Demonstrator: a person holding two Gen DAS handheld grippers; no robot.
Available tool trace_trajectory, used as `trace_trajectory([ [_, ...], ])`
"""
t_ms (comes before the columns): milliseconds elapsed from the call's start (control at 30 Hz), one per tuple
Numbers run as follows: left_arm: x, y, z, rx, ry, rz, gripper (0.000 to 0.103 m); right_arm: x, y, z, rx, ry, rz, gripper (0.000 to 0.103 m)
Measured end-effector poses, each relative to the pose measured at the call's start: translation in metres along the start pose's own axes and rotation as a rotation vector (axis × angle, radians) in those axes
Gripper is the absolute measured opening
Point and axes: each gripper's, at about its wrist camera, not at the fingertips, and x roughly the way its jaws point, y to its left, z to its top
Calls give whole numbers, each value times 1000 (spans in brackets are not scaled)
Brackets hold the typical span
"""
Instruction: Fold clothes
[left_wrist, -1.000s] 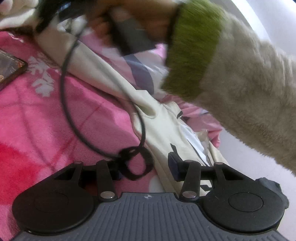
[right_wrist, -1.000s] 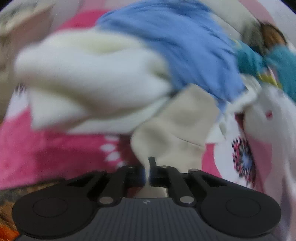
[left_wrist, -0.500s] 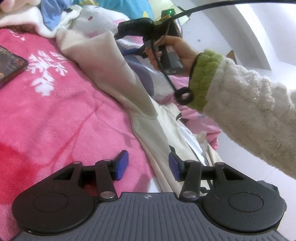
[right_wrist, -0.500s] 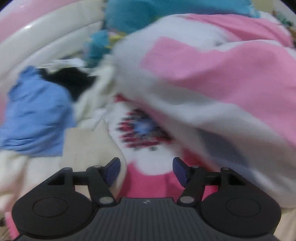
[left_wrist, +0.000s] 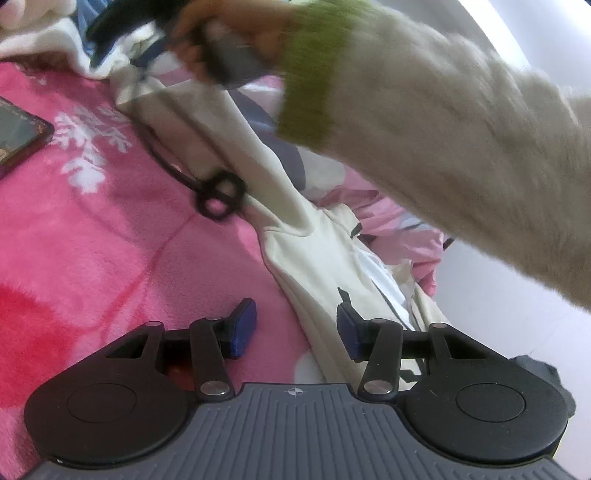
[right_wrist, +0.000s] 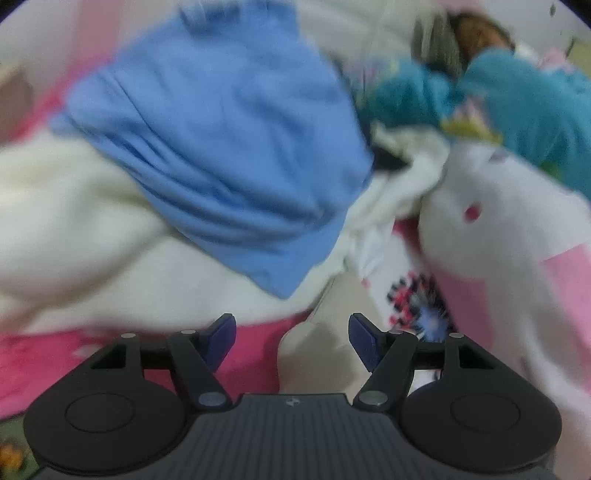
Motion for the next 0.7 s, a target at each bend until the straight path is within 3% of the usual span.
trace_trajectory([
  [67,0,0,-1,10,0,1,48,26,-5,3,36,69,-53,55],
  [133,0,1,-1,14,0,2,48,37,-23,0,138,102,-9,43],
  [167,0,1,-1,16,0,3,48,31,-30,-2,169,84,8,37],
  [200,-1,1,-1,16,0,2,48,22,-37,-3,194,56,21,24],
  [267,-2,1,-2,15,-1,0,48,2,-51,-7,243,-1,48,23],
  [367,-4,1,-2,8,-2,-1,48,-63,-81,-14,326,-203,120,22],
  [567,-2,0,-3,5,-4,3,48,-196,-137,-60,449,-747,265,22],
  [700,-2,0,-4,14,-5,8,48,-221,-162,-92,602,-925,317,22],
])
